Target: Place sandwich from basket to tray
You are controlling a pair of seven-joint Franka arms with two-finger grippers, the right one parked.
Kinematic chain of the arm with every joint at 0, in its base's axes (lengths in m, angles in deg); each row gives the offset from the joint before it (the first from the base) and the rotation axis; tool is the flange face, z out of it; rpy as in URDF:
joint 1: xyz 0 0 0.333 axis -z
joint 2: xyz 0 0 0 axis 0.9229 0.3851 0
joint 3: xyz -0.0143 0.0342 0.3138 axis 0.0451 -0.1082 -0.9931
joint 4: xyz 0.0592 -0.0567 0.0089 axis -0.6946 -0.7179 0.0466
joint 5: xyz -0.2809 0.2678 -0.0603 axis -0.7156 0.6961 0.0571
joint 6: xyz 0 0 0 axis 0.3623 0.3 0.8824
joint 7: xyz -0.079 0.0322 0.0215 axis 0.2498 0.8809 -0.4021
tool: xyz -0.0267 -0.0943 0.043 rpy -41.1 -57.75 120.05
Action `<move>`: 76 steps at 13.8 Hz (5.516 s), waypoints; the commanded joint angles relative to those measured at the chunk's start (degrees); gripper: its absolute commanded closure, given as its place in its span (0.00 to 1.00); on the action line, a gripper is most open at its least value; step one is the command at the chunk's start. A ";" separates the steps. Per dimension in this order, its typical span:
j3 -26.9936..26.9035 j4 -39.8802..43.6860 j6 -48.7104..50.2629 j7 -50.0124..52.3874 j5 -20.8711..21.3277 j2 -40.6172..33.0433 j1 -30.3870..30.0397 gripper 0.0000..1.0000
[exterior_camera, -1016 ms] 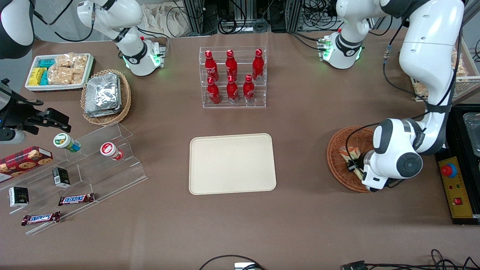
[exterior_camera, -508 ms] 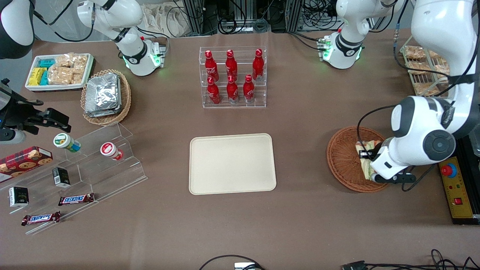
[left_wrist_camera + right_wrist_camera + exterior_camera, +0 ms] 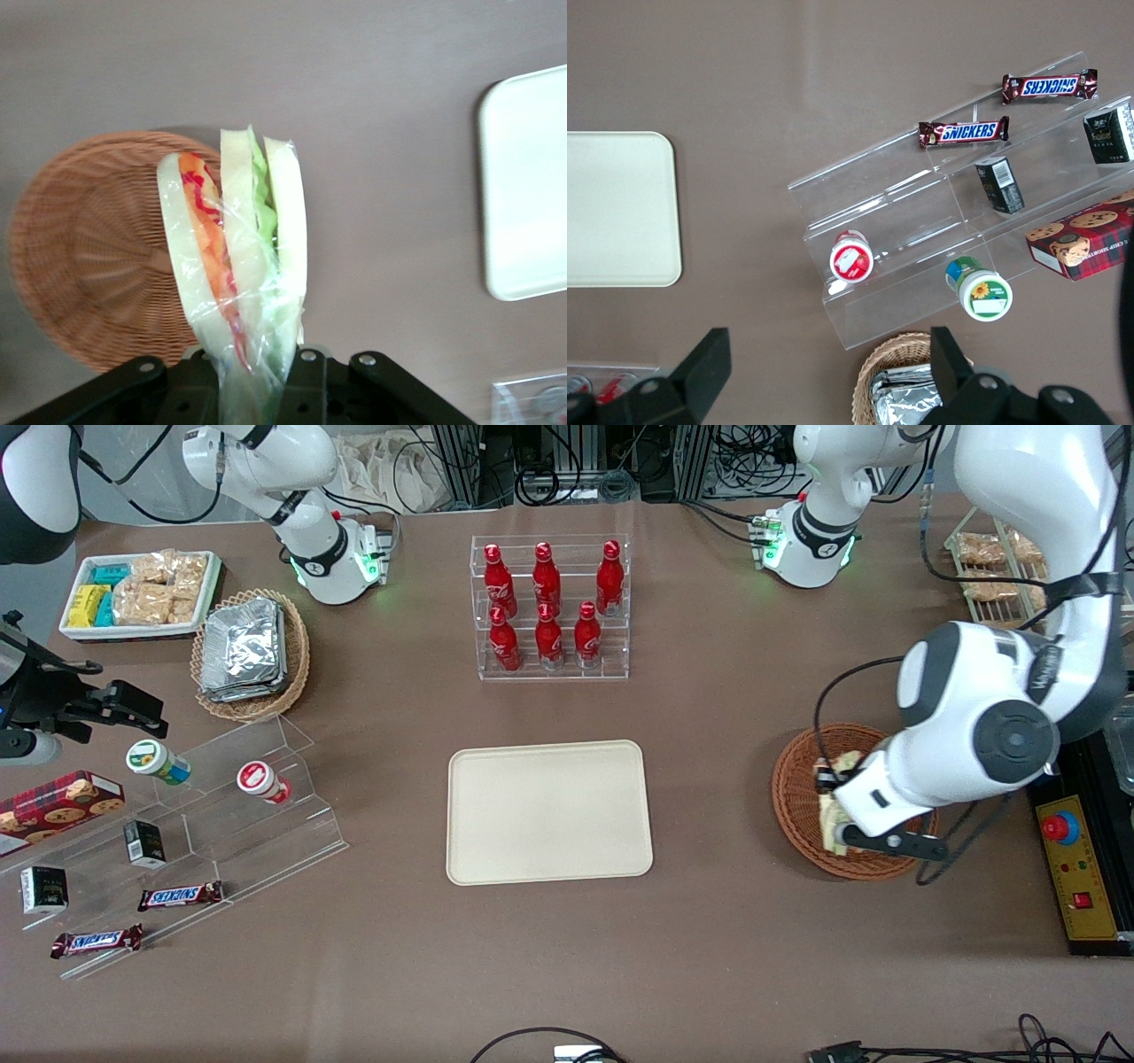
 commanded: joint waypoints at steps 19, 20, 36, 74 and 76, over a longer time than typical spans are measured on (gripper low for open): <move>-0.11 12.18 -18.40 28.51 -0.77 25.48 21.52 0.07; -0.11 12.18 -18.40 28.50 0.02 25.48 21.52 0.00; -0.02 15.42 15.58 22.91 -2.71 -1.58 6.50 0.00; -7.93 -11.99 9.99 -3.75 0.20 -25.41 -1.68 0.00; -7.93 -11.99 9.99 -3.66 0.20 -25.32 -1.60 0.00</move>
